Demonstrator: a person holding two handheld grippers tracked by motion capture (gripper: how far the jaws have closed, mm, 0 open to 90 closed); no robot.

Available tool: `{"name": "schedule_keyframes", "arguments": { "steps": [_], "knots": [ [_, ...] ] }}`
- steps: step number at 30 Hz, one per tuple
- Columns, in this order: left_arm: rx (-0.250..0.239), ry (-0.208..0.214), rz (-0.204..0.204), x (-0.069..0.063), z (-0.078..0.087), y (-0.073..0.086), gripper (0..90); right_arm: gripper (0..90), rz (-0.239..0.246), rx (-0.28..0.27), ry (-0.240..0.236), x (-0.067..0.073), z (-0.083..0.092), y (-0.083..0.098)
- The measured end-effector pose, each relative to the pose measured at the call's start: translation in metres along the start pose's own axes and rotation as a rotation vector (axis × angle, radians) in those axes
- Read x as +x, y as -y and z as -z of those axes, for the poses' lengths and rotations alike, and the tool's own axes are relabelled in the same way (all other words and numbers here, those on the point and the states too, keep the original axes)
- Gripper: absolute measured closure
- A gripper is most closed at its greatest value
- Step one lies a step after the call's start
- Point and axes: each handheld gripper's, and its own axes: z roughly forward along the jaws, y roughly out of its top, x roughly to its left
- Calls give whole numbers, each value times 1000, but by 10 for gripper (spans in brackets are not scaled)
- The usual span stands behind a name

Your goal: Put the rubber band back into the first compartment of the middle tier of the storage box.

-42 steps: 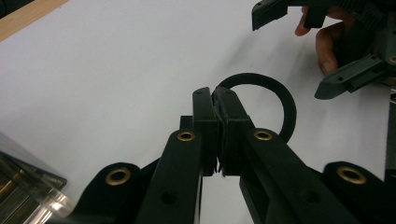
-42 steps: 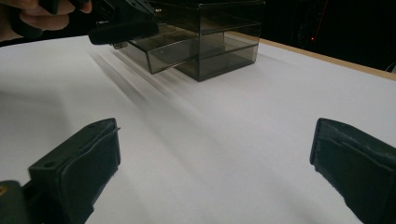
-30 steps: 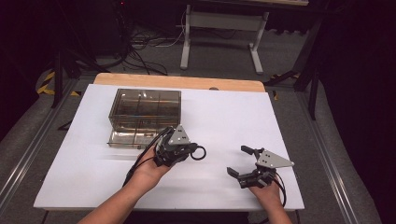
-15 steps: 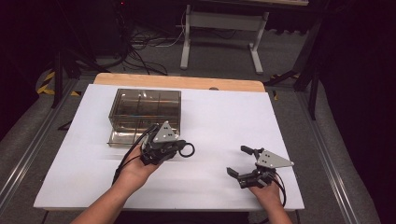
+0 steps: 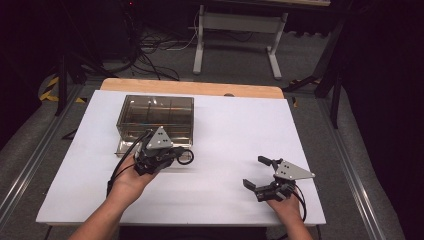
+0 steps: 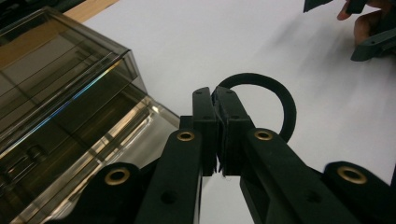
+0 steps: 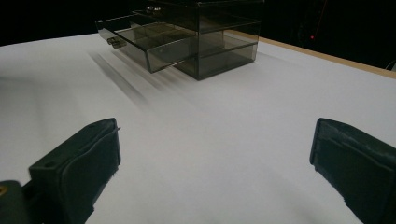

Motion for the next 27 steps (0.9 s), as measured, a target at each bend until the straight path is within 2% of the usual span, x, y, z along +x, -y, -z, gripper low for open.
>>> {"name": "schedule_keyframes", "arguments": {
  "steps": [3,11,18,27],
  "knots": [
    [5,-22,13,6,6,4,875,22,0,2,2,0,0,0],
    [32,-63,16,17,15,8,875,23,4,2,1,0,0,0],
    [41,-82,37,27,24,13,875,24,4,3,1,0,0,0],
    [86,-117,42,37,31,17,874,24,10,0,5,0,0,0]
  ]
}}
